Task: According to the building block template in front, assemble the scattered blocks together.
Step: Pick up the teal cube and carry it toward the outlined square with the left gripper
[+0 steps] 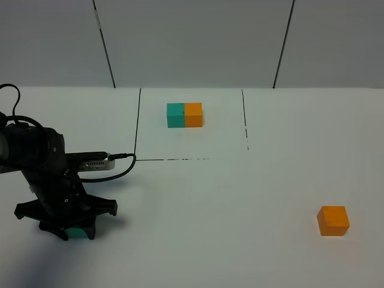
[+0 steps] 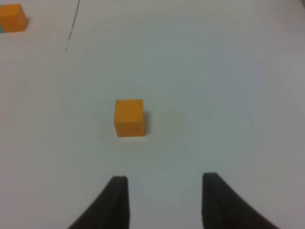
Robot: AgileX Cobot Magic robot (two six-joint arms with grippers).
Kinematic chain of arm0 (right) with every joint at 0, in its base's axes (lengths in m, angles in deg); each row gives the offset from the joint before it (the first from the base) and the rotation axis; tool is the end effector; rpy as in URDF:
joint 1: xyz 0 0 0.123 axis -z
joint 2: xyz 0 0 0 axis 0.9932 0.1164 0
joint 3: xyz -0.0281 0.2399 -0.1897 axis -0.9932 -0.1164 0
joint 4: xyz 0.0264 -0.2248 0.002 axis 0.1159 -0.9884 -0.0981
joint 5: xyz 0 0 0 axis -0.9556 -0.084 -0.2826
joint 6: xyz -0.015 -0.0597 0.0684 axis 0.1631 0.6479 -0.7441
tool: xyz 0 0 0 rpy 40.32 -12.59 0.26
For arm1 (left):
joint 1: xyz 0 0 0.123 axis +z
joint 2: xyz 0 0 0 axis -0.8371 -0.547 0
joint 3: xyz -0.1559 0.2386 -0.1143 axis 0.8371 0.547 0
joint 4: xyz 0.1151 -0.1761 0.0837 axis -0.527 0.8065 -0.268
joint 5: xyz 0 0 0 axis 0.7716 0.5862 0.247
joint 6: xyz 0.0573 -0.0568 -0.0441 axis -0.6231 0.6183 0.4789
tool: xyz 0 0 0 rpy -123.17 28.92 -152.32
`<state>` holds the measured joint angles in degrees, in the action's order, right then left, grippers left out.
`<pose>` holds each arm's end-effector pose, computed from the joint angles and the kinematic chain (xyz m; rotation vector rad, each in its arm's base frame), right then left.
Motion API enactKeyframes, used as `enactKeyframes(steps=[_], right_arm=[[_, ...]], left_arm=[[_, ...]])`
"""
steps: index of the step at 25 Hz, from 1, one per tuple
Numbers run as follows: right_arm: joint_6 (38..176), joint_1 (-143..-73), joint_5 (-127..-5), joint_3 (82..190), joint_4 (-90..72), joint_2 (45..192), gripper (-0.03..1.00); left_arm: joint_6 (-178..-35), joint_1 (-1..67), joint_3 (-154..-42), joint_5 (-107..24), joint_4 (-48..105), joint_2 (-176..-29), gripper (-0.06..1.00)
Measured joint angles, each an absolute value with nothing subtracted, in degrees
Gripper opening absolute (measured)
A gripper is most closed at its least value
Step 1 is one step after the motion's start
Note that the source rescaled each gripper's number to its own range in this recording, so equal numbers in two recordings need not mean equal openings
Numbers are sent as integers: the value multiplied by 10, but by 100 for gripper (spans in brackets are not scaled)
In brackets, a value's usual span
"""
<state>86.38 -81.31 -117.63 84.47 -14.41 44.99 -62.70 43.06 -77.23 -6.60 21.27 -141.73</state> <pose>-0.0495 0.0047 0.2632 -0.0084 2.0421 -0.0041 0.3116 -0.0830 0.1438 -0.0368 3.1204 -0.1212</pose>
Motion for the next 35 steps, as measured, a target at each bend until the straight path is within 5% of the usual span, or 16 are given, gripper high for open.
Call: enactKeyframes(steps=[7,13,21,35], right_arm=[[863,-813,-1176,845,-144,450,0],[863,-813,-1176,845,-144,450,0],[863,-813,-1176,845,-144,450,0],[863,-813,-1176,845,-144,450,0]], left_arm=[[-652,431,-789,-47,202,-1420,0],[-834,421,-899,30,193,-1419,0],[-1090,327,-1033,91,188,-1429,0],[-1189,183,-1238,104,132,-1616,0]])
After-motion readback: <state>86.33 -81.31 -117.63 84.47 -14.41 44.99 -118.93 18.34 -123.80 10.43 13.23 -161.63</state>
